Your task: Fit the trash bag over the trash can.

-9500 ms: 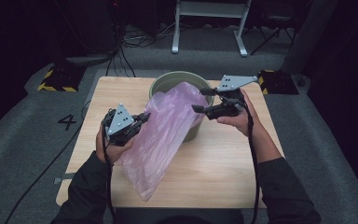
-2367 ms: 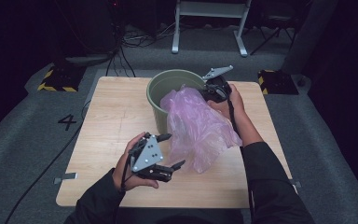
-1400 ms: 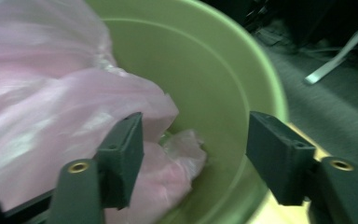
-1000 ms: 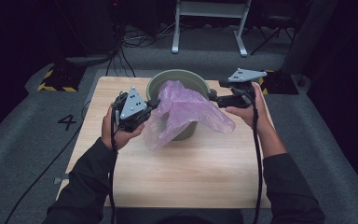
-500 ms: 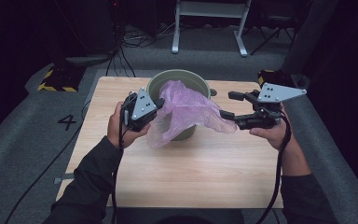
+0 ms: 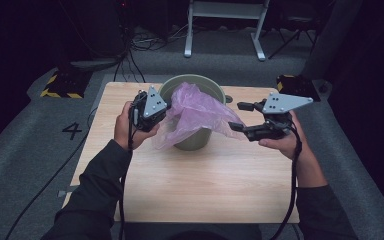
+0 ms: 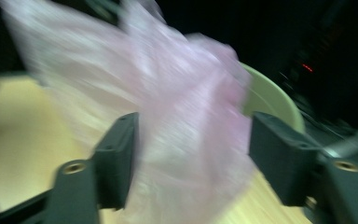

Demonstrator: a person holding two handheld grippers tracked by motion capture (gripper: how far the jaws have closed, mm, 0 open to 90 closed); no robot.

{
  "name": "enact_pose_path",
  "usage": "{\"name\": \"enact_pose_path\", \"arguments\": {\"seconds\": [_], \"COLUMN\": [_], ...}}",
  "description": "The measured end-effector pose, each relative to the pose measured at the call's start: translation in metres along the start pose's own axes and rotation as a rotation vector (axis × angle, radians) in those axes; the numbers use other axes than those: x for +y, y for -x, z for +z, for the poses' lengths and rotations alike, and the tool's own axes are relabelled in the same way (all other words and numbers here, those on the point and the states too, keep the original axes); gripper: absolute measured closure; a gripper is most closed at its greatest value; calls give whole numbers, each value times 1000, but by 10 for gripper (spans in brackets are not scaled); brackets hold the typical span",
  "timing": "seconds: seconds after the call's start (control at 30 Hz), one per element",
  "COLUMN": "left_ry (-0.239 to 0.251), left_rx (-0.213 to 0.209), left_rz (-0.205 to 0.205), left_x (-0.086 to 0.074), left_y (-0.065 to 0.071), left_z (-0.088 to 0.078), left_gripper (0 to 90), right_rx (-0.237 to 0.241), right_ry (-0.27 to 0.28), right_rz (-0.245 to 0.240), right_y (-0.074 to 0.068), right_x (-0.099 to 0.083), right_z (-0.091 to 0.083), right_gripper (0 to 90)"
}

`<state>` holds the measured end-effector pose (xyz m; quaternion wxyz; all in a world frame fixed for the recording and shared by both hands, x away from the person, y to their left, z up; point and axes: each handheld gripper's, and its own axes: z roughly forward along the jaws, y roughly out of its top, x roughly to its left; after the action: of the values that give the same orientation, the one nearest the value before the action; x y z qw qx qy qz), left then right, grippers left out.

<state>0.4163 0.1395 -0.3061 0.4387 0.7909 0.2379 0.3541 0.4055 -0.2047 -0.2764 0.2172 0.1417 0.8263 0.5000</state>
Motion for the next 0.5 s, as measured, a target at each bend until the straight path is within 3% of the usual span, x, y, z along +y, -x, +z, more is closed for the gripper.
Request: {"name": "enact_pose_path", "arguments": {"seconds": [0.07, 0.2, 0.23, 0.27, 0.3, 0.37, 0.4, 0.43, 0.5], "left_ry": [3, 31, 46, 66, 89, 131, 131, 123, 141], "left_rx": [-5, -24, -10, -17, -28, -65, -65, -89, -103], "left_rz": [-17, -25, -40, -61, -72, -79, -79, -84, -67], "left_x": [-2, -5, -5, -4, -4, -3, -3, -1, -1], "left_y": [-3, -5, -5, -5, -5, -3, -3, 1, 8], "left_z": [1, -2, -4, -8, -14, -27, -27, -39, -51], "left_gripper": [896, 837, 749, 613, 547, 427, 372, 306, 266], "right_rx": [-62, -75, -77, -80, -79, -76, -76, -61, -62], "right_ry": [-27, -56, -58, -57, -55, -53, -53, -55, -68], "right_rz": [9, 24, 24, 29, 32, 36, 36, 30, 25], "right_y": [7, 18, 18, 19, 19, 18, 18, 16, 14], "right_x": [-2, -5, -5, -4, -4, -4, -4, -3, -4], "right_z": [6, 16, 18, 19, 20, 21, 21, 22, 23], "right_gripper": [531, 755, 794, 832, 856, 873, 873, 895, 900]}}
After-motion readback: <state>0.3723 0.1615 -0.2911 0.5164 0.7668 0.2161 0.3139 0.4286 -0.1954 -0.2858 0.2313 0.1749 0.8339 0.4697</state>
